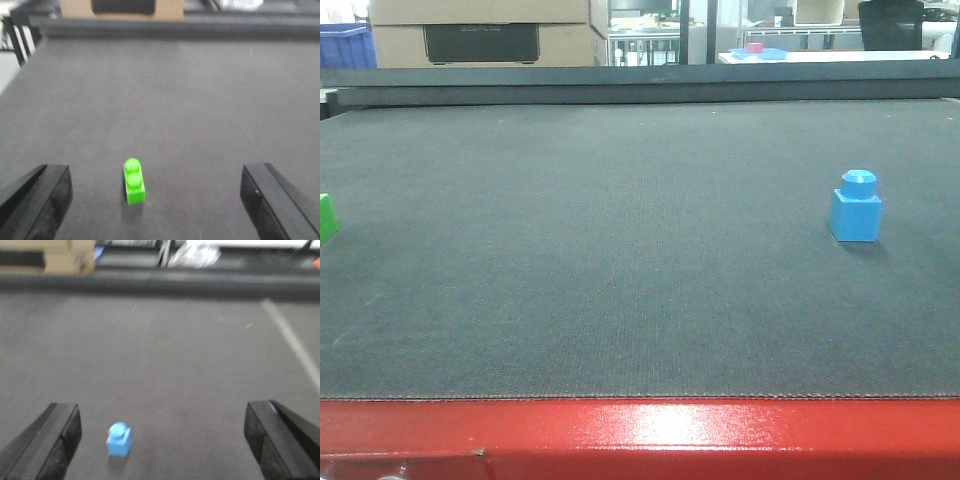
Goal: Grab block from conveyor and place in blue bin
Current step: 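Lower both grippers toward the green block and the blue block, then close left gripper on green block and right gripper on blue block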
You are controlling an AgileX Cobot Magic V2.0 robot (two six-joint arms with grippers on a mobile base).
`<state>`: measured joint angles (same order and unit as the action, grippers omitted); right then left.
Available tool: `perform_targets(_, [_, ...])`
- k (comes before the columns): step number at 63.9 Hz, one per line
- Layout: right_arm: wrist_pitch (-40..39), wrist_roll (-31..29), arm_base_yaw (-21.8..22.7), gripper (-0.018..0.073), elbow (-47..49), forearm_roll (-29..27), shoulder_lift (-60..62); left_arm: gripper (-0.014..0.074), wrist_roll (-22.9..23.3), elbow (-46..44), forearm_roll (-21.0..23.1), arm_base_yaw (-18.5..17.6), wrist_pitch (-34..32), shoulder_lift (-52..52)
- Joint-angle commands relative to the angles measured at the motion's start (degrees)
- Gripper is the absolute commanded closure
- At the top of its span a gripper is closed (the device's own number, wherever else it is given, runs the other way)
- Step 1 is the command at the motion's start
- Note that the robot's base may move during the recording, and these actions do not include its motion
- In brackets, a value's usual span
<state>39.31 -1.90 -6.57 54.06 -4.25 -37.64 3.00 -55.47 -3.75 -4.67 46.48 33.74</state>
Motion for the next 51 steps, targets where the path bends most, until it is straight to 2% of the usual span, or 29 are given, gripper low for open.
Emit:
perform_targets(1, [3.8, -0.2, -3.2, -0.0010, 5.3, 0.4, -7.1, 0.0005, 0.2, -1.5, -0.7, -2.3, 1.4, 3.5])
perform_targets(9, [9.5, -0.2, -7.7, -0.0010, 13.4, 0.4, -17.4, 0.0005, 0.2, -1.6, -0.9, -4.9, 1.0, 6.9])
perform_targets(18, [12.9, 0.0, -10.1, -0.0010, 20.4, 0.4, -29.0, 0.0005, 0.2, -1.6, -0.9, -6.2, 0.9, 10.2])
perform_targets(34, [18.2, 9.0, -10.1, -0.0010, 29.3, 2.3, -46.5, 0.0005, 0.2, -1.6, -0.9, -6.4, 0.6, 11.2])
perform_targets(43, [18.6, 15.0, -10.1, -0.0010, 30.4, 6.0, -54.5, 0.0005, 0.2, -1.6, -0.9, -6.4, 0.8, 11.2])
perform_targets(51, [18.4, 16.0, -10.0, -0.0010, 30.4, 6.2, -60.6, 0.0005, 0.2, -1.6, -0.9, -6.4, 1.1, 11.2])
